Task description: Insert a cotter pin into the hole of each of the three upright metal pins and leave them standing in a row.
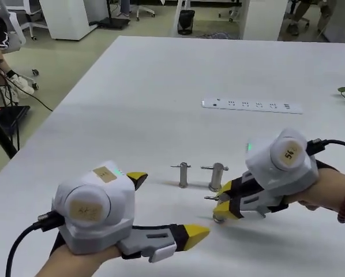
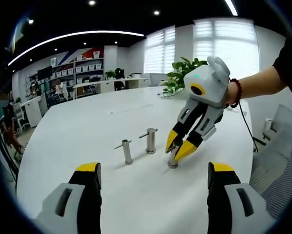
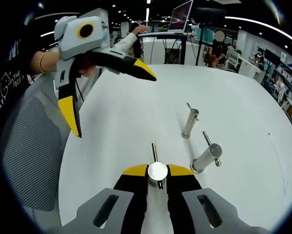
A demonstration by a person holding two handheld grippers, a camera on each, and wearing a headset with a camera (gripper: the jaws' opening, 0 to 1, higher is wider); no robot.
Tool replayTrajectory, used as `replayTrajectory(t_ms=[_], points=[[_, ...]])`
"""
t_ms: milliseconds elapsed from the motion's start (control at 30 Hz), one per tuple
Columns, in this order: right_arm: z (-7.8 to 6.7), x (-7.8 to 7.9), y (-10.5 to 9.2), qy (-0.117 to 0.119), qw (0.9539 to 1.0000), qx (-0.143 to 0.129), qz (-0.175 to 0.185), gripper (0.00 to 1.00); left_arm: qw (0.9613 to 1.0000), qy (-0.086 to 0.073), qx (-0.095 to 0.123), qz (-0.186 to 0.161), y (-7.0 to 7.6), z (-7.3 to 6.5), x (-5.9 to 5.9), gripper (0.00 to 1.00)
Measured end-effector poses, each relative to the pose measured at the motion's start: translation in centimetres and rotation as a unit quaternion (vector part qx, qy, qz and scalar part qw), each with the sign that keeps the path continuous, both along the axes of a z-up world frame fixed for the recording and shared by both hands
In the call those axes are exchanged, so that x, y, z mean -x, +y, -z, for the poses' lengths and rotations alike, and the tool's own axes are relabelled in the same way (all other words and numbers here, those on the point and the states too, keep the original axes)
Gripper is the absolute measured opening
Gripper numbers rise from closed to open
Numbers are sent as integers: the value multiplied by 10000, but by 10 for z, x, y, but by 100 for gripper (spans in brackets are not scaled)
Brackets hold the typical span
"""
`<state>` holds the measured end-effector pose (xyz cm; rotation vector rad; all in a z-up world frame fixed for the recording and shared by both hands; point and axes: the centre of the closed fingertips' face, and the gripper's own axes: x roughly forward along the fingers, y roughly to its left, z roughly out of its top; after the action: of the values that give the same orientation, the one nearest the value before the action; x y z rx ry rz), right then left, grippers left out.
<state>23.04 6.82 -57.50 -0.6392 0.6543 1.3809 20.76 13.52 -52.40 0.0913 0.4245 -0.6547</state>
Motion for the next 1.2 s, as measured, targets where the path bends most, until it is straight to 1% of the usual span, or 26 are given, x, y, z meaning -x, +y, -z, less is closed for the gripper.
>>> replayTrajectory(t_ms=[267, 567, 767, 867, 1100, 1200], points=[[-6, -6, -8, -48, 10000, 30, -61, 9, 10000, -25, -4, -76, 6, -2, 0, 92], [-9, -17, -24, -142, 9996, 212, -155, 9, 9999, -53, -7, -96, 9, -2, 4, 93], [-9, -28, -35, -177, 9993, 308, -107, 9, 9999, -46, 0, -127, 11, -1, 4, 92], [-8, -38, -43, -196, 9992, 345, -61, 9, 9999, -46, 4, -131, 11, -1, 4, 92], [-9, -53, -52, -239, 9988, 436, 30, 9, 9999, -41, 19, -131, 11, 1, 3, 92], [-7, -56, -54, -239, 9984, 507, 15, 9, 9999, -24, 22, -128, 11, 2, 3, 91]])
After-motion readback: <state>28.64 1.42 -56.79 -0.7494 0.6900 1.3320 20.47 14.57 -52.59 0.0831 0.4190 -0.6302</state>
